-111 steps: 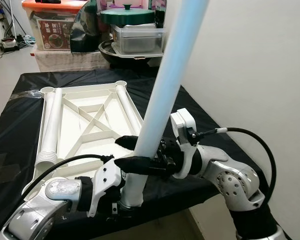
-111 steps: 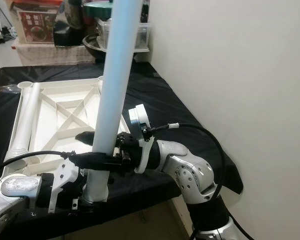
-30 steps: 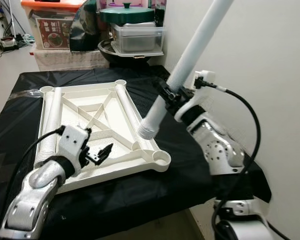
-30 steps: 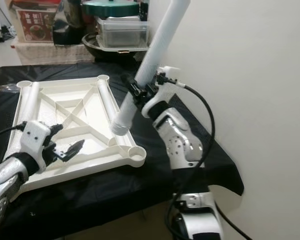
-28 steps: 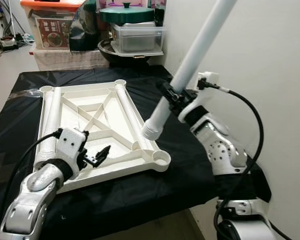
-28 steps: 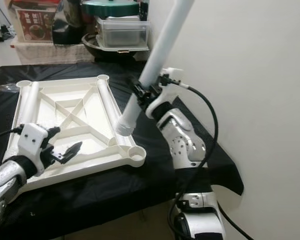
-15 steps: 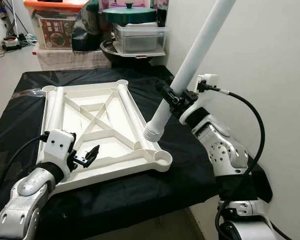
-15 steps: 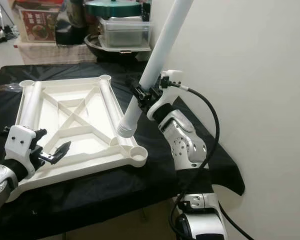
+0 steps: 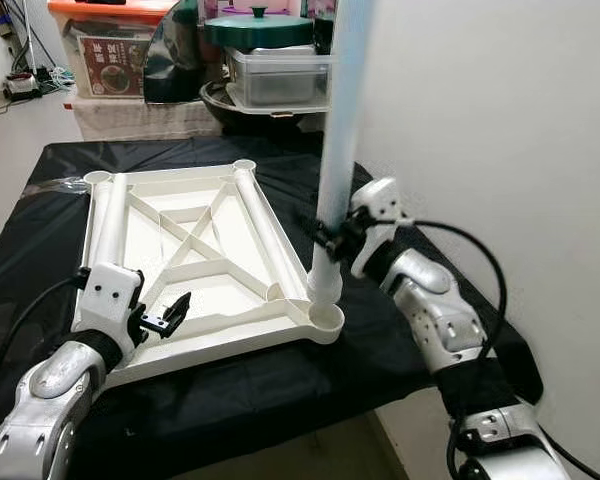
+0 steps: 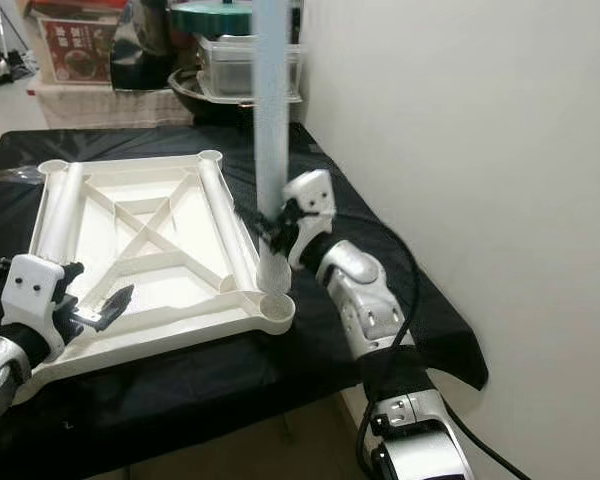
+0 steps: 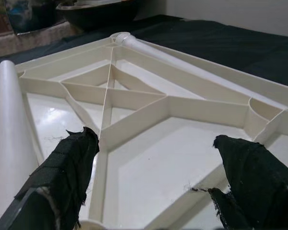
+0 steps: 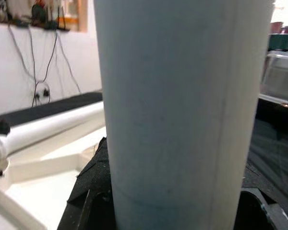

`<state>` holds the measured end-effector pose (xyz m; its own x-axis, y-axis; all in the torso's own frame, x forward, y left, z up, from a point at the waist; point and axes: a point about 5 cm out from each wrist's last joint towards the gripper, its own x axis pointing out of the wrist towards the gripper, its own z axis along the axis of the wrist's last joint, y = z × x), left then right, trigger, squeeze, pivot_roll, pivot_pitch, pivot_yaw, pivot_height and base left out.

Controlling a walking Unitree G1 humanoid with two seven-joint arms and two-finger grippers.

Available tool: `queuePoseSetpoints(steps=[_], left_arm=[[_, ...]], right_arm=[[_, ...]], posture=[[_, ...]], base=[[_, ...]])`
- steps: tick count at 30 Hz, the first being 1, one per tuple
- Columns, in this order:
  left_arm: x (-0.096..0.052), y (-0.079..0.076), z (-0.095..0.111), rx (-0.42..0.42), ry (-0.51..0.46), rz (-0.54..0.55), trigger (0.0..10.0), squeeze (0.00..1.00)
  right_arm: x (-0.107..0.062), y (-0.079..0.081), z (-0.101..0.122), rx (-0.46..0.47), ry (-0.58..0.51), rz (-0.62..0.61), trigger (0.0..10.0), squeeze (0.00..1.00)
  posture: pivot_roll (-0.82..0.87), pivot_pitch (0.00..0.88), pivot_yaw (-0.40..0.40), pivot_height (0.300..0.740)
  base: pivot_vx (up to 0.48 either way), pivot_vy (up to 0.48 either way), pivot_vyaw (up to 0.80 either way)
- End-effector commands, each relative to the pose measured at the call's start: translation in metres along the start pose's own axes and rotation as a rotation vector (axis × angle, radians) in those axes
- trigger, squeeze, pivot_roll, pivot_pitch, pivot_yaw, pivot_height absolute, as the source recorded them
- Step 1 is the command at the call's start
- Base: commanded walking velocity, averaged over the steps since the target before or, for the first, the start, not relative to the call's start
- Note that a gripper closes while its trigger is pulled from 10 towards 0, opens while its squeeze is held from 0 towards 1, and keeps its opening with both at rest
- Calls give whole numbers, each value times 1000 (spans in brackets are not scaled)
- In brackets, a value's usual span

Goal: Building children table

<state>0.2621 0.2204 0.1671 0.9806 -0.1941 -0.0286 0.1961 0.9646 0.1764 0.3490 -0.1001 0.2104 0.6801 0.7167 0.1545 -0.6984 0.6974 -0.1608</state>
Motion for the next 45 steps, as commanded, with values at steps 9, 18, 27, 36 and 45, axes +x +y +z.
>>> queuePoseSetpoints(steps=[9, 18, 27, 36, 45], left_arm=[[-3, -1, 0, -17, 3, 8, 10000, 0], [-4, -3, -1, -26, 3, 11, 10000, 0], [-2, -6, -2, -42, 4, 1, 10000, 0], [1, -8, -1, -76, -7, -9, 10000, 0], [-1, -8, -3, -79, -3, -4, 10000, 0]], right_arm=[[-8, 15, -17, -161, 45, 170, 0, 0], [-13, 13, -25, -247, 90, 251, 0, 0], [-14, 18, -30, -182, 84, 313, 0, 0], [-2, 57, -15, 147, -101, 426, 0, 0], [-4, 66, -21, 138, -89, 496, 0, 0]], posture=[[129, 0, -117, 740], [131, 0, -123, 740], [128, 0, -124, 740], [128, 0, -124, 740], [135, 0, -135, 740]], base=[[0, 0, 0], [0, 0, 0], [0, 0, 0], [0, 0, 0], [0, 0, 0]])
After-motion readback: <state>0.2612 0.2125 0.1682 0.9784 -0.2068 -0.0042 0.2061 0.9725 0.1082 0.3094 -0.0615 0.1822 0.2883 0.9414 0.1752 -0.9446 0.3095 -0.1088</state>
